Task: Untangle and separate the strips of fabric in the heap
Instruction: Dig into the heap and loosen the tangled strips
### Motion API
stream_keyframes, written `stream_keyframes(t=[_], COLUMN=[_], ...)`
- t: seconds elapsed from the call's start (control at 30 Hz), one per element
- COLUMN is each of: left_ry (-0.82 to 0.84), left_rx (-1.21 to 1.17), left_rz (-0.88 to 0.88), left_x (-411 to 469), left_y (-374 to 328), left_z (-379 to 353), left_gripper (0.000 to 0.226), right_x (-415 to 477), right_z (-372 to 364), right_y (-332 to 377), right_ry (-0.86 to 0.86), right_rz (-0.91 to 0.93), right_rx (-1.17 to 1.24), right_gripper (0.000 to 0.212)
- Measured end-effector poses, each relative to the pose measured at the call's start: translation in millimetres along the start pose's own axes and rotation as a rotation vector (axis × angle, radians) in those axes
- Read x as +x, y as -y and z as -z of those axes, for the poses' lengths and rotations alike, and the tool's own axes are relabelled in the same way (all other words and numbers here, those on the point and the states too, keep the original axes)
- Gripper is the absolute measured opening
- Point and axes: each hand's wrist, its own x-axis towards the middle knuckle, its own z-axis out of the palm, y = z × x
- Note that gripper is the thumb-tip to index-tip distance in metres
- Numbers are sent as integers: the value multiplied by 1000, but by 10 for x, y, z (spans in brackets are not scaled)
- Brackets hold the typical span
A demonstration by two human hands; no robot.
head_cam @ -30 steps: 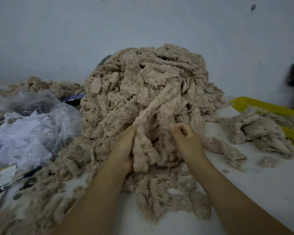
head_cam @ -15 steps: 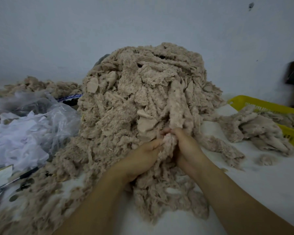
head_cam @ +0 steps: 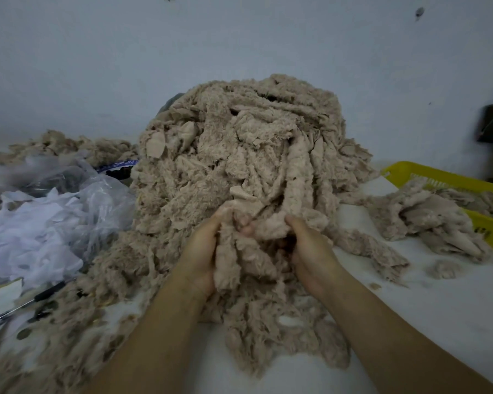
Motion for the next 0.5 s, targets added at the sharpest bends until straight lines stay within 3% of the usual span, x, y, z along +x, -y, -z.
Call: stream_keyframes(t=[0.07, 0.17, 0.23, 0.3, 0.4, 0.5], left_ry=[-95, -277, -252, -249, -271, -376], left_rx=[101, 675, 1011, 1180, 1095, 681], left_rz=[18, -95, -130, -111, -93, -151], left_x=[50, 67, 83, 91, 80, 66], left_y=[43, 126, 183, 192, 180, 78], left_z=[-18, -53, -38, -24, 0, 34], left_gripper=[44, 28, 23, 17, 23, 27], right_x=[-25, -29, -41, -38, -18, 31], right_z=[-26, -43, -49, -55, -53, 38], right_y=[5, 20, 18, -6, -5, 43], right_ry=[-6, -47, -41, -17, -2, -97], right_rz=[-16, -14, 0, 26, 43, -1], right_rx=[-16, -64, -125, -154, -84, 92], right_gripper=[29, 45, 54, 60, 39, 40])
